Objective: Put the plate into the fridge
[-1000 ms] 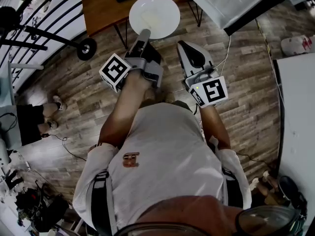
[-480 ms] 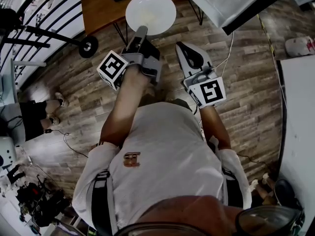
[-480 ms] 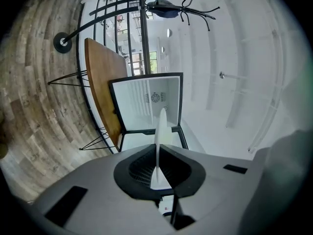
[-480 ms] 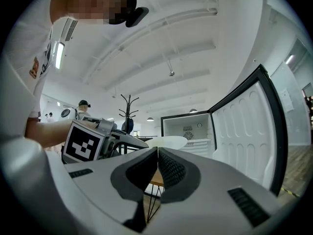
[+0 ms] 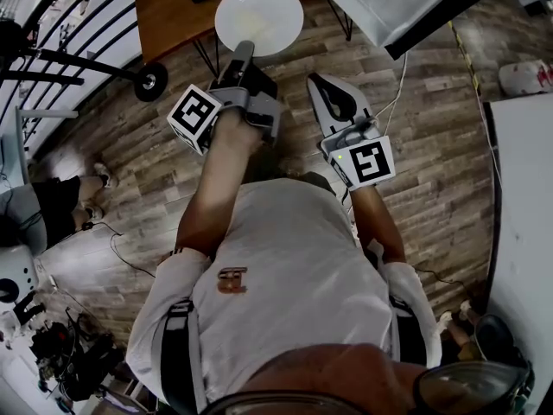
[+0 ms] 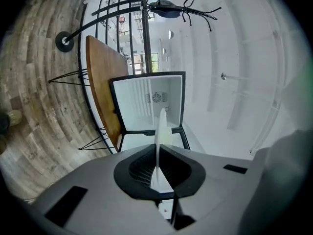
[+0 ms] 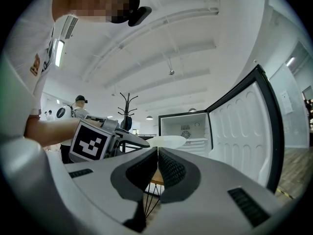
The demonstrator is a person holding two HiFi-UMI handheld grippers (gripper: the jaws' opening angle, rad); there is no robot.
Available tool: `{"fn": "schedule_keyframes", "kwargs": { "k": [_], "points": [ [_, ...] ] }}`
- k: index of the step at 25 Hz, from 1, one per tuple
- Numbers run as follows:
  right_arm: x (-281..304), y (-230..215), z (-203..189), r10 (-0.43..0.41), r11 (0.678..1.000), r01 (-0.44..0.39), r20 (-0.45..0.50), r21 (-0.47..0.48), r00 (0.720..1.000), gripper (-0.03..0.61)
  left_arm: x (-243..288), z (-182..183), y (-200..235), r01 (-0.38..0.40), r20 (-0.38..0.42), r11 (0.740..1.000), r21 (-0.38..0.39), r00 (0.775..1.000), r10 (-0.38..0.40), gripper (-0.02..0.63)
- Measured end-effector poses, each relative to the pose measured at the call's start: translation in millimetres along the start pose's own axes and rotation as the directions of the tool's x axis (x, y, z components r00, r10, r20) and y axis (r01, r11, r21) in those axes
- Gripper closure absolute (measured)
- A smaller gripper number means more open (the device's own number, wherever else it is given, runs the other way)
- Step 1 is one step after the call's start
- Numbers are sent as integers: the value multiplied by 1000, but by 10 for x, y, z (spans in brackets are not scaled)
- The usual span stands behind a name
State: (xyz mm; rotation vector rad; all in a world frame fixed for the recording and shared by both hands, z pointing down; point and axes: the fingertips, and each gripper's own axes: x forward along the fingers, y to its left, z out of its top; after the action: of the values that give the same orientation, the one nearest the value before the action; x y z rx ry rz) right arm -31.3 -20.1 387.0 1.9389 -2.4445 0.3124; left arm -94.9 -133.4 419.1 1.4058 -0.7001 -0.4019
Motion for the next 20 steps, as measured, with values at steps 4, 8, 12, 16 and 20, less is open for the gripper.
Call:
{"fn": "schedule_keyframes", "kwargs": {
  "k": [4, 8, 12, 16, 20],
  "points": [
    [3, -29, -4, -7, 1000, 7, -1, -10, 1000, 545, 77, 10, 14, 8, 0, 1000, -1, 1000, -8, 588],
    [16, -61, 1, -9, 1000, 9, 2, -26, 1000, 545, 166, -2, -19, 25, -5, 1000, -9, 1000, -25, 589],
    [36, -135, 49, -17, 999, 18, 13, -44, 1000, 545, 247, -8, -31, 37, -8, 999, -4, 999, -37, 588],
    [80, -208, 115, -18, 997, 20, 28, -70, 999, 545, 357, -10, -100, 60, -10, 998, 0, 998, -60, 588],
    [132, -272, 172, -21, 996, 26, 55, -90, 998, 545, 461, 12, -145, 81, -8, 997, 11, 997, -81, 588]
  ]
}}
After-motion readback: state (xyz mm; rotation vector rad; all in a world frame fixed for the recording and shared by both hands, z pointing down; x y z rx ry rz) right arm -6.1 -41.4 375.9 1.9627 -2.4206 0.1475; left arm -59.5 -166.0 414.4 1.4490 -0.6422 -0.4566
